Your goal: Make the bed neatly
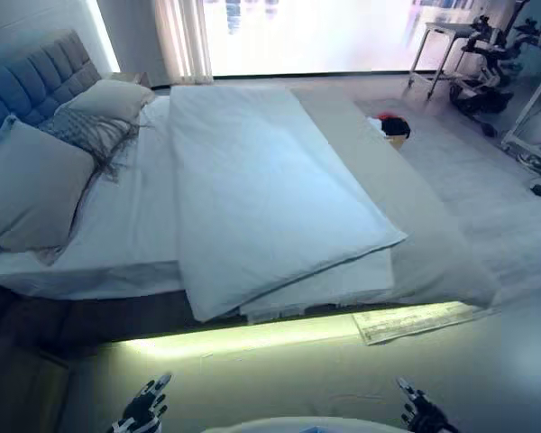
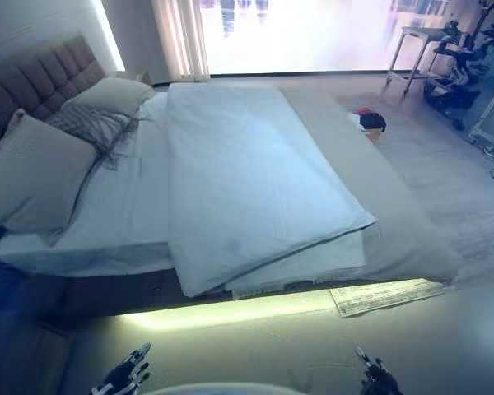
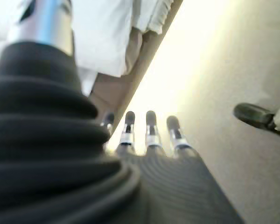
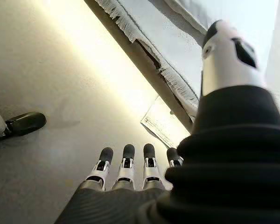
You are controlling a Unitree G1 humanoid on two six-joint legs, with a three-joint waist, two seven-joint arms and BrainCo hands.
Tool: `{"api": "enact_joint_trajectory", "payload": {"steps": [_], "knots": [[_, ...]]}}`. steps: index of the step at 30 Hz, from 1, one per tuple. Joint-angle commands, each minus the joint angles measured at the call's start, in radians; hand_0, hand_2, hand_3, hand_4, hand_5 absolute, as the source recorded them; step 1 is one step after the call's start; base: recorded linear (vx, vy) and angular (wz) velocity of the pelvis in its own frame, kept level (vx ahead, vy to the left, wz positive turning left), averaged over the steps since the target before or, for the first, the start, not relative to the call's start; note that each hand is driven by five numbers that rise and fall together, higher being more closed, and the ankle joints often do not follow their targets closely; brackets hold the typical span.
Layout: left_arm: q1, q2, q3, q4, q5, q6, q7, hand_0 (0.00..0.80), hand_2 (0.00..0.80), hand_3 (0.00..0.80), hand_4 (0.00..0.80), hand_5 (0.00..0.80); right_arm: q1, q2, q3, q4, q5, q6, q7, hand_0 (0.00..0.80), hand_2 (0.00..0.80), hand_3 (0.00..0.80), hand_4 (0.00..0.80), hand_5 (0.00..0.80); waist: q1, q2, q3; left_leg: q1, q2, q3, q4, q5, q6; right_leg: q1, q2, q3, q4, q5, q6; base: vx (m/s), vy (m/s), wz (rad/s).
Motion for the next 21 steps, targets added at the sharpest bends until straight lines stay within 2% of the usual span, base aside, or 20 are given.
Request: {"api": "enact_joint_trajectory", "payload": {"steps": [1,10,21], "knots": [[-0.062,-0.032,0.017,0.06,0.046,-0.011,0.044,0.0,0.0,0.0,0.0,0.0,-0.091,0.015,-0.017,0.063,0.024,0.012,0.008,0.0,0.0,0.0,0.0,0.0,-0.002,-0.006,0.037,0.032,-0.061,0.005,0.006,-0.074,0.037,0.006,0.019,0.001,0.004,0.003,0.031,0.0,0.0,0.0],[-0.072,-0.055,0.007,0.073,0.055,0.02,0.1,0.0,0.0,0.0,0.0,0.0,-0.1,0.041,0.008,0.064,0.032,0.004,0.016,0.0,0.0,0.0,0.0,0.0,-0.006,-0.003,0.033,0.036,-0.061,0.008,0.006,-0.076,0.038,0.009,0.021,0.003,0.004,0.003,0.028,0.0,0.0,0.0],[-0.086,-0.056,-0.004,0.088,0.062,0.055,0.11,0.0,0.0,0.0,0.0,0.0,-0.112,0.035,0.022,0.063,0.04,0.036,0.043,0.0,0.0,0.0,0.0,0.0,-0.014,-0.004,0.035,0.038,-0.059,0.019,0.006,-0.075,0.039,0.005,0.026,0.01,0.008,0.001,0.025,0.0,0.0,0.0]]}}
